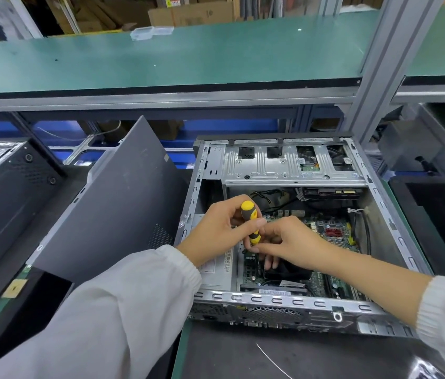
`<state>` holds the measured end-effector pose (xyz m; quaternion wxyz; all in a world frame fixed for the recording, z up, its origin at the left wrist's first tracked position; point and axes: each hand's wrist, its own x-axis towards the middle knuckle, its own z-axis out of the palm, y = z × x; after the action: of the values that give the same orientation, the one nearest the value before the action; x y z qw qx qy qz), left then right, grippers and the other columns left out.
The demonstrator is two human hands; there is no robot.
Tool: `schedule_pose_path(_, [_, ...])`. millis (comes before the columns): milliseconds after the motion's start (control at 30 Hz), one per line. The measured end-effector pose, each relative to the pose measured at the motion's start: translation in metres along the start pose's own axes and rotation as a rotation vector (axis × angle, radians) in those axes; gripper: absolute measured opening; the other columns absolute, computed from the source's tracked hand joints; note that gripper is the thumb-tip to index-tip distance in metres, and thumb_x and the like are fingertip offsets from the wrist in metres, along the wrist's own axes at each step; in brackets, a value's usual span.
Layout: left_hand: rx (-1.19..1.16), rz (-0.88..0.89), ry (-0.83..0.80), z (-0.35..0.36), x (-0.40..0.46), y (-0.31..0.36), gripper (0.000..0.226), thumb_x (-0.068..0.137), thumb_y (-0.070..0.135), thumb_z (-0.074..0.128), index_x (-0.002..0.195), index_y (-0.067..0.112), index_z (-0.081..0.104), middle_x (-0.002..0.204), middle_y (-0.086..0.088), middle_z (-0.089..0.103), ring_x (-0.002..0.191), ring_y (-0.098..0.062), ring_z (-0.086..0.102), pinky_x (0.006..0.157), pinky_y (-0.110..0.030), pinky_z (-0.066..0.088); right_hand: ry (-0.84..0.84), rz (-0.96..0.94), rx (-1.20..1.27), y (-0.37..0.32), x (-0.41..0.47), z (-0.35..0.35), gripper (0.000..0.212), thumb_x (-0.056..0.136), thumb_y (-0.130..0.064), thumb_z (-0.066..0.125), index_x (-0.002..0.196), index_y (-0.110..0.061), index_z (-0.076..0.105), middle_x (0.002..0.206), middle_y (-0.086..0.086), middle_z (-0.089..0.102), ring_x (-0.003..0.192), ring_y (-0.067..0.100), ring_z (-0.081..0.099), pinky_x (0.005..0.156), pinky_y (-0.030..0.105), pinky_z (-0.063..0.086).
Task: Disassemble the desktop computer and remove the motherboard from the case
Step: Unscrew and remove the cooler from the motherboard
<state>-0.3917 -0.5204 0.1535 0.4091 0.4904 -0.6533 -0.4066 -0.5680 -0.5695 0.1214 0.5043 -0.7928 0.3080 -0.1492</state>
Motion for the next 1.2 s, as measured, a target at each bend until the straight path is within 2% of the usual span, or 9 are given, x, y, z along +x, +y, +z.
schedule_pose_path(333, [0.014,0.004,-0.004,0.0,0.001,0.0,0.013,0.091,0.012,0.063,0.093,0.001,0.058,0.084,-0.018,0.067,0.057,-0.027,0.064,0.066,-0.045,0.058,0.016,0.022,-0.046,0.003,0.0,0.0,0.002,0.087,-0.018,0.067,0.087,-0.018,0.068,0.072,0.002,0.071,0.058,0.014,0.07,0.057,0.026,0.058])
schedule_pose_path(500, [0.034,0.004,-0.022,0.0,0.0,0.0,0.013,0.091,0.013,0.063,0.093,0.001,0.058,0.084,-0.018,0.067,0.057,-0.025,0.064,0.065,-0.044,0.058,0.003,0.058,-0.052,0.003,0.001,0.001,0.009,0.088,-0.018,0.066,0.092,-0.011,0.068,0.072,0.003,0.071,0.06,0.015,0.071,0.062,0.032,0.059])
schedule_pose_path(700, [0.027,-0.042,-0.081,-0.002,0.001,0.003,0.015,0.088,0.014,0.068,0.09,0.0,0.064,0.083,-0.015,0.069,0.06,-0.026,0.065,0.07,-0.041,0.058,-0.103,0.098,-0.129,-0.012,0.002,-0.011,0.005,0.088,-0.011,0.065,0.092,-0.008,0.066,0.067,-0.001,0.071,0.058,0.013,0.069,0.055,0.024,0.055])
schedule_pose_path(867, [0.054,-0.149,-0.121,-0.004,-0.001,0.008,0.014,0.082,0.016,0.074,0.088,0.003,0.071,0.081,-0.012,0.072,0.069,-0.03,0.069,0.076,-0.04,0.059,-0.065,0.11,-0.281,-0.065,0.001,-0.054,0.015,0.093,-0.005,0.049,0.094,-0.011,0.063,0.072,0.003,0.069,0.055,0.012,0.066,0.053,0.023,0.053])
schedule_pose_path(933, [0.032,-0.19,-0.114,-0.003,-0.005,0.01,0.007,0.08,0.014,0.076,0.085,0.009,0.073,0.077,-0.006,0.073,0.07,-0.031,0.07,0.081,-0.032,0.057,0.0,0.026,-0.491,-0.091,-0.001,-0.055,0.02,0.095,-0.029,0.05,0.084,-0.016,0.061,0.063,-0.004,0.062,0.05,0.011,0.058,0.045,0.021,0.042])
schedule_pose_path(967, [0.029,-0.204,-0.107,-0.002,-0.007,0.011,0.005,0.08,0.013,0.076,0.08,0.017,0.074,0.073,-0.002,0.073,0.069,-0.029,0.071,0.09,-0.025,0.051,0.023,-0.016,-0.705,-0.101,-0.001,-0.051,0.035,0.092,-0.048,0.048,0.077,-0.018,0.058,0.059,-0.007,0.055,0.049,0.01,0.052,0.044,0.021,0.034])
schedule_pose_path(1033, [0.087,-0.217,-0.058,0.002,-0.011,0.014,0.018,0.08,0.016,0.075,0.068,0.029,0.071,0.063,0.004,0.071,0.068,-0.017,0.07,0.112,-0.021,0.024,0.034,-0.066,-1.173,-0.12,-0.001,-0.037,0.057,0.084,-0.07,0.037,0.063,-0.018,0.046,0.057,-0.005,0.041,0.05,0.014,0.039,0.044,0.026,0.023])
schedule_pose_path(1100, [0.148,-0.196,-0.009,0.006,-0.012,0.015,0.025,0.078,0.018,0.074,0.059,0.032,0.067,0.054,0.01,0.067,0.064,-0.009,0.067,0.119,-0.031,0.007,-0.001,-0.06,-1.34,-0.125,0.003,-0.022,0.056,0.088,-0.064,0.038,0.057,-0.018,0.034,0.058,-0.002,0.035,0.053,0.018,0.036,0.047,0.025,0.023])
schedule_pose_path(1200, [0.158,-0.156,0.059,0.013,-0.016,0.018,0.034,0.075,0.02,0.071,0.049,0.04,0.062,0.049,0.016,0.063,0.059,-0.003,0.061,0.116,-0.026,0.015,0.009,0.016,-1.32,-0.123,0.007,-0.015,0.054,0.091,-0.059,0.037,0.058,-0.017,0.031,0.06,0.002,0.039,0.058,0.02,0.04,0.052,0.027,0.029])
